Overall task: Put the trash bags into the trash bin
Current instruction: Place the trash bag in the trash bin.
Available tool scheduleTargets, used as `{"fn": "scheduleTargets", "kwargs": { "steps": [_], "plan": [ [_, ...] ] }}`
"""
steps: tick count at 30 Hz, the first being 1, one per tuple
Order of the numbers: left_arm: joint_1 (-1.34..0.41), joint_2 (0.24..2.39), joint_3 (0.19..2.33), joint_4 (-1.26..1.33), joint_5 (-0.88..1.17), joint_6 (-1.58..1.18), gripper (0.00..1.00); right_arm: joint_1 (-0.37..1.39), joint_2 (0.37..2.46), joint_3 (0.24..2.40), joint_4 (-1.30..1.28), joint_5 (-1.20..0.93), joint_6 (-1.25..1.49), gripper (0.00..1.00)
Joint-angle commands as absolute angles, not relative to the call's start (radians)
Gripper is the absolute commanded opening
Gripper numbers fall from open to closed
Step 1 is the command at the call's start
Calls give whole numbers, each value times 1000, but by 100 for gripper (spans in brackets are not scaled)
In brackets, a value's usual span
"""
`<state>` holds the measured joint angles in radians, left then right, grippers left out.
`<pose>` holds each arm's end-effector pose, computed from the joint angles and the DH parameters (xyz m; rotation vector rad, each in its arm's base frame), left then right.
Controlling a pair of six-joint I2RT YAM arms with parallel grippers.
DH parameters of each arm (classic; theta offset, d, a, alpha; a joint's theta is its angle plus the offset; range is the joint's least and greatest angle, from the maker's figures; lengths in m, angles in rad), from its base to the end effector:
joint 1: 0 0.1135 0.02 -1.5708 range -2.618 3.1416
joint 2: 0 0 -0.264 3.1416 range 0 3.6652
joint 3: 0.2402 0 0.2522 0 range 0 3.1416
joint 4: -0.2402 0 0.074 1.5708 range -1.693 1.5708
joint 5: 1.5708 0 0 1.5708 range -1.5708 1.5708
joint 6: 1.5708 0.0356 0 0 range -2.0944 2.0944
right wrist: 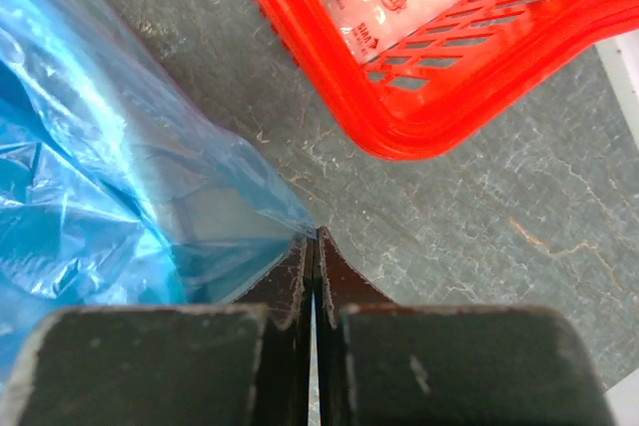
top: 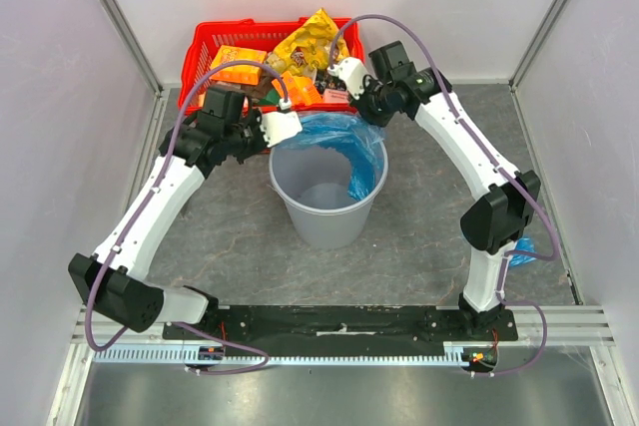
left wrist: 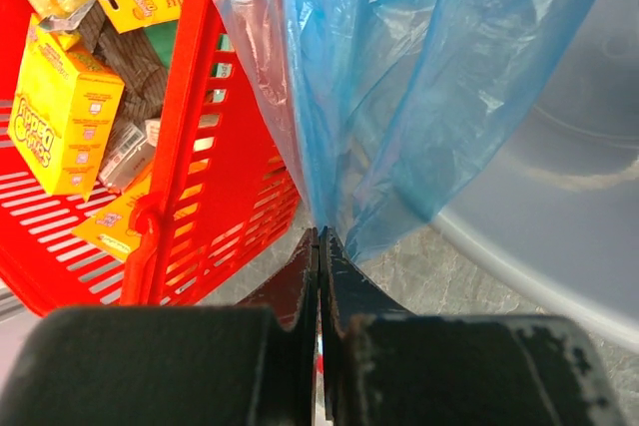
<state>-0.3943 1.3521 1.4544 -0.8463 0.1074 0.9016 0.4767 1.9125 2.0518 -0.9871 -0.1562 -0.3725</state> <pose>0.2578 -0.1114 0.3818 1.4393 1.8110 0.1342 0.3661 0.1953 0.3738 -1.0610 2.1733 0.2365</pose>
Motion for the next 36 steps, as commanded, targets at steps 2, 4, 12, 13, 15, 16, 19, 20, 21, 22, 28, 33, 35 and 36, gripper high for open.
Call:
{"fn": "scheduleTargets", "kwargs": {
  "steps": [2,4,12,13,15,16,19,20,21,22,28,33,35,36],
  "plan": [
    [-394,1336,1414,-798,193,876,2,471,1882,1999,-956,-173,-396,0],
    [-394,1315,1391,-798,222,891,2,471,1864,1977,-951,-172,-399,0],
    [-394,1244,1351,-834,334,910,2,469,1809,1942,-942,-146,-402,0],
    [-391,1238,1348,-834,337,910,2,469,1804,1937,-942,-140,-402,0],
    [-393,1230,1341,-831,341,910,2,468,1795,1931,-940,-127,-403,0],
    [-393,1229,1339,-831,341,910,2,469,1792,1930,-940,-123,-403,0],
    [-391,1223,1335,-833,345,908,2,463,1776,1919,-942,-107,-405,0],
    [-393,1220,1332,-833,348,913,2,463,1772,1914,-940,-104,-405,0],
    [-393,1218,1328,-834,350,914,2,462,1766,1908,-942,-100,-406,0],
    [-393,1215,1324,-836,350,916,2,462,1758,1902,-942,-95,-408,0],
    [-393,1187,1289,-841,351,927,2,436,1720,1844,-937,-84,-417,0],
    [-390,1178,1270,-835,341,927,2,411,1707,1809,-923,-95,-417,0],
    [-388,1177,1259,-825,339,923,2,402,1710,1799,-917,-101,-417,0],
    [-390,1177,1253,-824,344,922,2,399,1710,1789,-914,-107,-417,0]
  ]
}}
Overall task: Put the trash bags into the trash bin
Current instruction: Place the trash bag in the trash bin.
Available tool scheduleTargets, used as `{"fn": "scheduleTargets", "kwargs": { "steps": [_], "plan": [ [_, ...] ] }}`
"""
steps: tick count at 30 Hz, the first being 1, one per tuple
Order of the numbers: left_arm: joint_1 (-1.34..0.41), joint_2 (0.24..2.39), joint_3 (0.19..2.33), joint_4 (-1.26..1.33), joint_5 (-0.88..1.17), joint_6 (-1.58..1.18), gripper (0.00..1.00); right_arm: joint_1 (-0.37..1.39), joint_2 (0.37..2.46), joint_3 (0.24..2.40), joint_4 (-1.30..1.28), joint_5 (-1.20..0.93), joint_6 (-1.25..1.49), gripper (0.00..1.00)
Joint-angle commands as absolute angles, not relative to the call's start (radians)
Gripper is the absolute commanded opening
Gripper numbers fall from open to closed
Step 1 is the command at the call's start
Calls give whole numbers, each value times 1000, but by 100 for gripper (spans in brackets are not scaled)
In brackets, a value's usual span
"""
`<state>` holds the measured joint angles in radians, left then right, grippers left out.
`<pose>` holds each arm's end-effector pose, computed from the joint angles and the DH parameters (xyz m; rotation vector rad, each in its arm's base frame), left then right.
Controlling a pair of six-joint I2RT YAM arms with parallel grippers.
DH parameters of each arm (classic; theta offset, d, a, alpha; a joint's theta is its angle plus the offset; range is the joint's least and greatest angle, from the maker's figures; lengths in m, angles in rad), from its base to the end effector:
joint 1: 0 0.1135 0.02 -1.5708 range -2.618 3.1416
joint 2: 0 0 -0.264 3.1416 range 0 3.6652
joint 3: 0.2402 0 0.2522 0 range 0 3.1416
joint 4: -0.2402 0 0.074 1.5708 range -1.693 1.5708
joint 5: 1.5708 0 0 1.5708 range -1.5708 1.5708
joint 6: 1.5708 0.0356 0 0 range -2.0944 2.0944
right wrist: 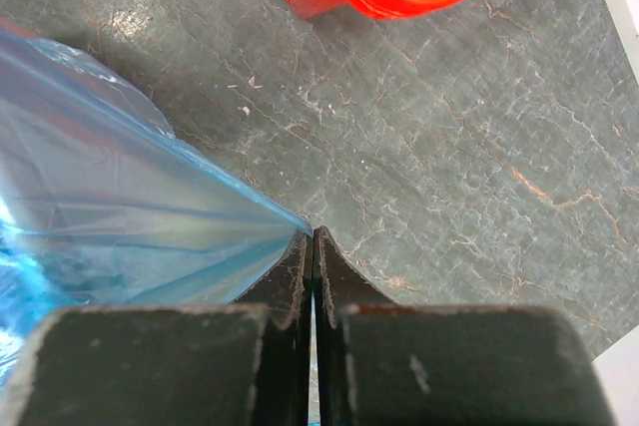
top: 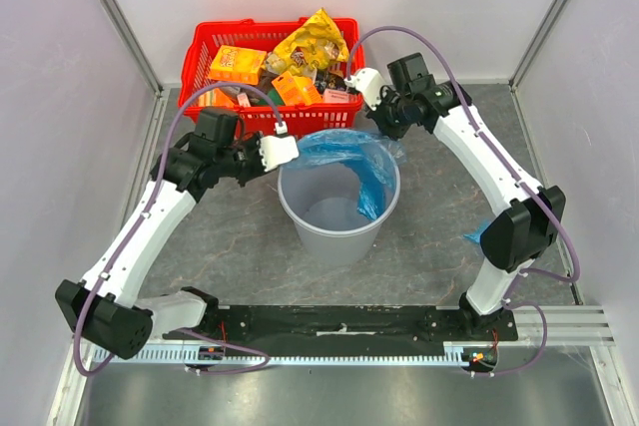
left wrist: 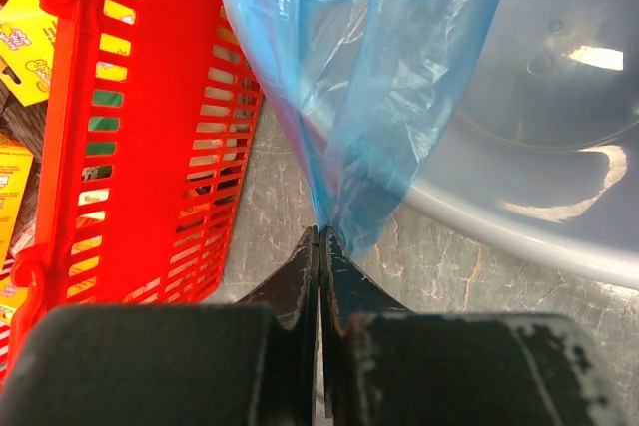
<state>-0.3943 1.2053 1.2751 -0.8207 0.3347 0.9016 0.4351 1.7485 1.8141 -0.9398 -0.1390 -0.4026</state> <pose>0.2212 -0.1047 0.3636 1.5016 1.7078 -0.1236 0.3400 0.1635 0.3655 -1.0493 2.2052 0.1843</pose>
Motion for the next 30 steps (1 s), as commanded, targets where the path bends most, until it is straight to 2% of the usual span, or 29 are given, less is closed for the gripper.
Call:
{"fn": "scheduleTargets", "kwargs": {
  "steps": [1,17,30],
  "plan": [
    [-388,1174,1247,-822,347,919,2,394,1710,1780,-908,-112,-416,0],
    [-388,1146,1157,-795,428,881,2,380,1689,1664,-864,-129,-402,0],
    [-388,1131,1069,-736,403,879,2,357,1669,1556,-812,-118,-402,0]
  ]
}}
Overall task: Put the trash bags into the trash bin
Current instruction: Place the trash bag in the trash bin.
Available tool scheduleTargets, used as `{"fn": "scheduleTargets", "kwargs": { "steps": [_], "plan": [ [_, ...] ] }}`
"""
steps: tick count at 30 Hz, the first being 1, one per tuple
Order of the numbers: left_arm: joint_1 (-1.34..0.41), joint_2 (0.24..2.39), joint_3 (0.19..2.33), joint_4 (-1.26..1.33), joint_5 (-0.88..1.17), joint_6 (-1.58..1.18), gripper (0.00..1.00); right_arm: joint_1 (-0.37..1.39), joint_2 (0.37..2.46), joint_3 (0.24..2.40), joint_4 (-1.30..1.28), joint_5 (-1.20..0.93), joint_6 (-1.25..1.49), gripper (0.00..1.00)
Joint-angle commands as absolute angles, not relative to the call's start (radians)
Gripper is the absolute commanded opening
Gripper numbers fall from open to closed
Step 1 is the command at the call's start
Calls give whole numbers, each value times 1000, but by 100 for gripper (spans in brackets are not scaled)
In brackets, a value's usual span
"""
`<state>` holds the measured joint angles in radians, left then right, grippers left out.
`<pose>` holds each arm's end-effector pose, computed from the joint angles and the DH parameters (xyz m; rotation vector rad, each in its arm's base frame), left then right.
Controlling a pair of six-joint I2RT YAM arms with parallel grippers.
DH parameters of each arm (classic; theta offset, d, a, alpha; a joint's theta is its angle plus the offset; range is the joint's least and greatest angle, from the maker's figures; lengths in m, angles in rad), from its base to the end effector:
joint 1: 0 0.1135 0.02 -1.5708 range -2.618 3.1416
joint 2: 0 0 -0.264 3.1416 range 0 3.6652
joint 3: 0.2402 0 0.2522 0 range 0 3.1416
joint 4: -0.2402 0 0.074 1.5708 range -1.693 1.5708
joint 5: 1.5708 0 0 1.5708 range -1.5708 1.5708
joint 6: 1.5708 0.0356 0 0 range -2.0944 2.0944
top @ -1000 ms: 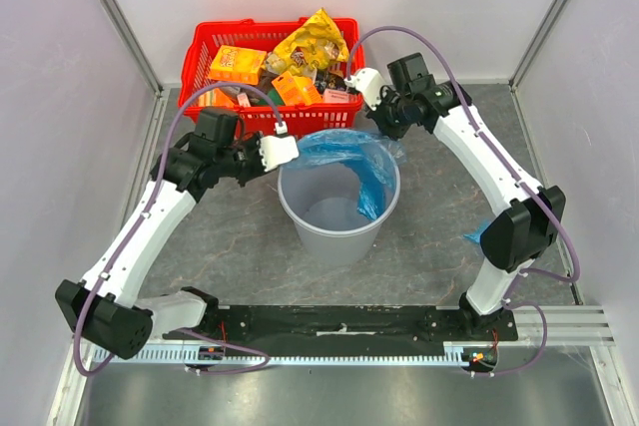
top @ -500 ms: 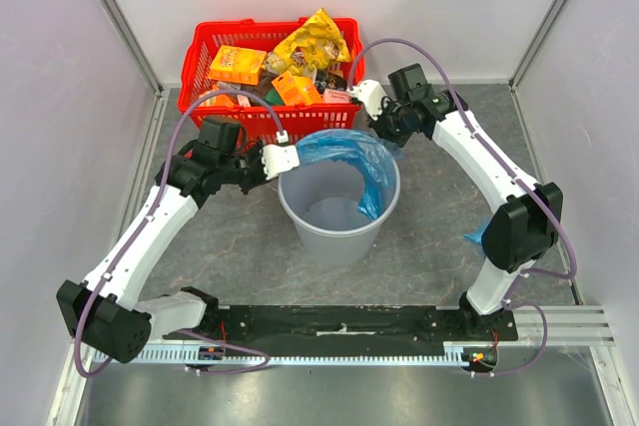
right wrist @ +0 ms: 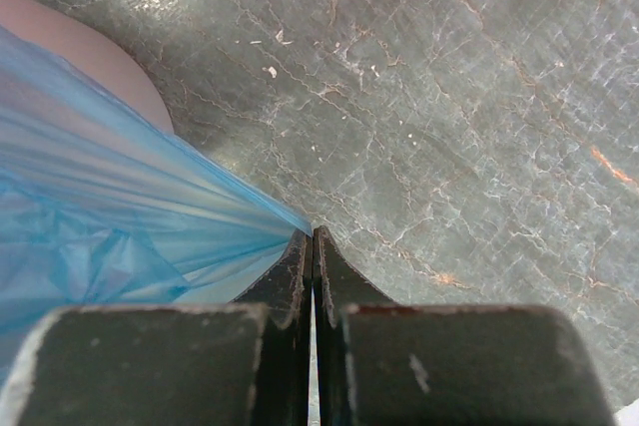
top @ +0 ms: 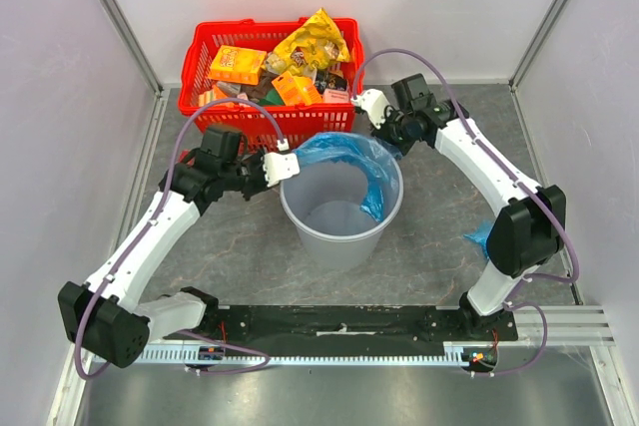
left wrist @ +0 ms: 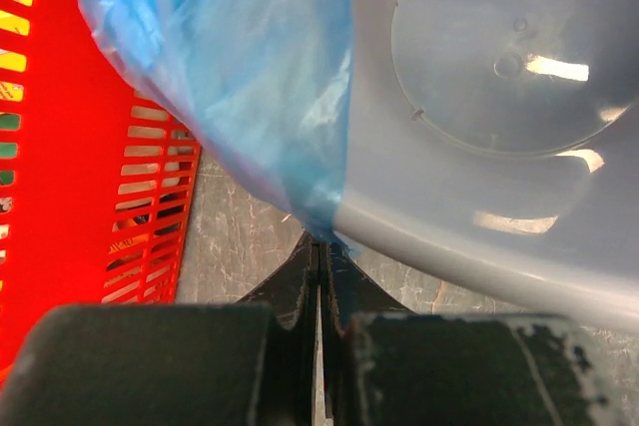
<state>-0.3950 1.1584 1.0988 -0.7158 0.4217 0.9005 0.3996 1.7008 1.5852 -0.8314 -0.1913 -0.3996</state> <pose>0.2144 -0.1052 0.3261 1.5291 1.6833 -0.2314 0.3365 0.1494 0.3182 -1.0472 2.2803 0.2406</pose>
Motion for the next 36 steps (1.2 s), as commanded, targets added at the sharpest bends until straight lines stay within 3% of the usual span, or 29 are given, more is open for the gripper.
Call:
{"fn": "scheduleTargets", "kwargs": {
  "steps": [1,15,19,24,36],
  "plan": [
    [-387,1131,1065,-732,402,879,2,356,1666,1549,-805,-120,-402,0],
    [-387,1127,1092,-727,390,868,2,347,1637,1566,-814,-133,-402,5],
    [-385,1126,1149,-758,391,870,24,345,1621,1607,-839,-118,-410,19],
    [-387,1126,1210,-790,376,884,43,345,1609,1664,-871,-101,-422,26],
    [-385,1146,1454,-905,386,928,58,345,1579,1750,-920,-75,-428,47]
  ]
}}
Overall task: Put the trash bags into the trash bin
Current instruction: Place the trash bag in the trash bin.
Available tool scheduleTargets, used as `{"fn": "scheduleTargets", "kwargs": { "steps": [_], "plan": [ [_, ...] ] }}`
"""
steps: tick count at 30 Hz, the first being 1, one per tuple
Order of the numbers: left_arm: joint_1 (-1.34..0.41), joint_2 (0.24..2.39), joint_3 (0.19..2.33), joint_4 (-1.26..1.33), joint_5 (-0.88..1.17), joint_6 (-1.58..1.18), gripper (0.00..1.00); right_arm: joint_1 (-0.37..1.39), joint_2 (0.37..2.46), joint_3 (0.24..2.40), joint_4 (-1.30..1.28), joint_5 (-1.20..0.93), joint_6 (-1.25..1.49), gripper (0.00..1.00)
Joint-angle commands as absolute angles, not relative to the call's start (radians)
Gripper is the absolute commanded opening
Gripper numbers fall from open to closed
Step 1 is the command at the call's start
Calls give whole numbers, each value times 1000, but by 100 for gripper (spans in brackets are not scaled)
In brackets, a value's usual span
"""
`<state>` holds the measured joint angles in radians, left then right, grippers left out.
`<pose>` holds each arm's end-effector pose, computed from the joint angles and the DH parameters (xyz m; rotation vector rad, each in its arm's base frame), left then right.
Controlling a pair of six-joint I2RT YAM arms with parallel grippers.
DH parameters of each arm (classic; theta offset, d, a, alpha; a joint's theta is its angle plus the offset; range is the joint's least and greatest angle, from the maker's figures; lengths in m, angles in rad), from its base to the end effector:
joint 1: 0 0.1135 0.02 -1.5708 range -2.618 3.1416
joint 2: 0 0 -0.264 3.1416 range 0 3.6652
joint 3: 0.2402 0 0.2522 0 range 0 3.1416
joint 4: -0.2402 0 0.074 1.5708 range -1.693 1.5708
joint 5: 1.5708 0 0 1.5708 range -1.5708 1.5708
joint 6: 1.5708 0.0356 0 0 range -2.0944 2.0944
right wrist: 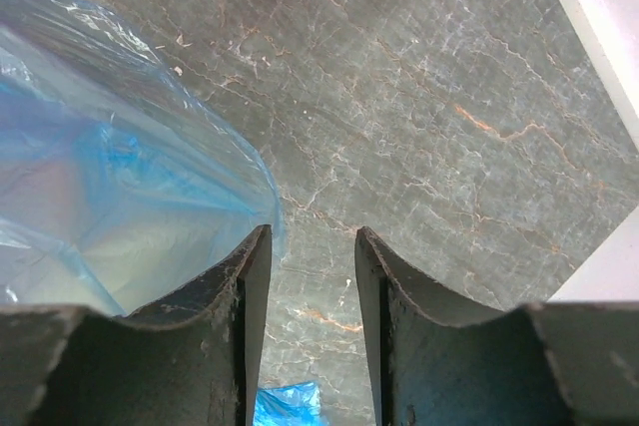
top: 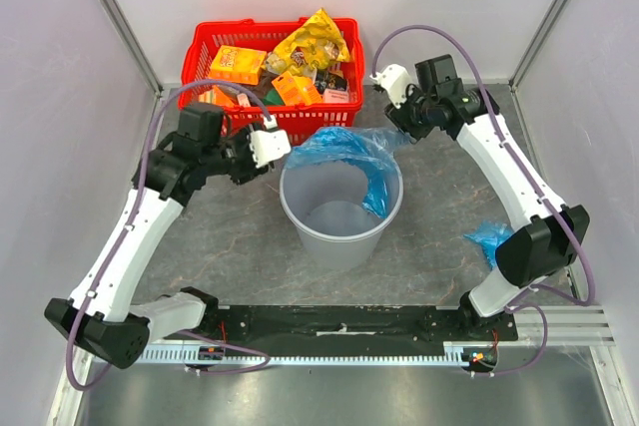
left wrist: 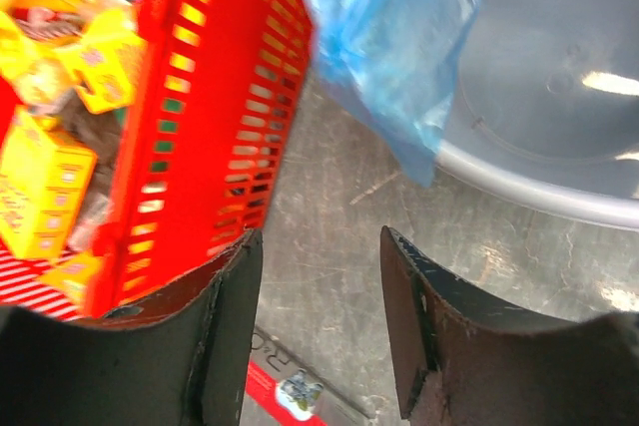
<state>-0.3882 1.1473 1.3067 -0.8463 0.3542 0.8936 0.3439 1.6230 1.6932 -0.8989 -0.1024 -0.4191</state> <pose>0.2053 -0.0973 0.3842 1.4665 1.6539 -0.1211 0.3263 0.1207 0.3735 -0.9360 2.2052 0.0876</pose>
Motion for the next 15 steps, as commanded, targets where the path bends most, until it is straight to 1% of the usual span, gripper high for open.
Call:
{"fn": "scheduleTargets", "kwargs": {
  "steps": [1,7,11,15],
  "plan": [
    [-385,1155,1495,-925,409,931,60,345,1574,1753,-923,-75,-431,48],
    [-394,1242,1707,-1040,633,905,72,345,1555,1776,-939,-43,-434,56],
    [-442,1325,1759,-1052,673,888,75,345,1543,1804,-953,-25,-436,65],
    [-503,1399,1785,-1049,666,888,77,345,1526,1827,-968,-6,-440,70]
  ]
}}
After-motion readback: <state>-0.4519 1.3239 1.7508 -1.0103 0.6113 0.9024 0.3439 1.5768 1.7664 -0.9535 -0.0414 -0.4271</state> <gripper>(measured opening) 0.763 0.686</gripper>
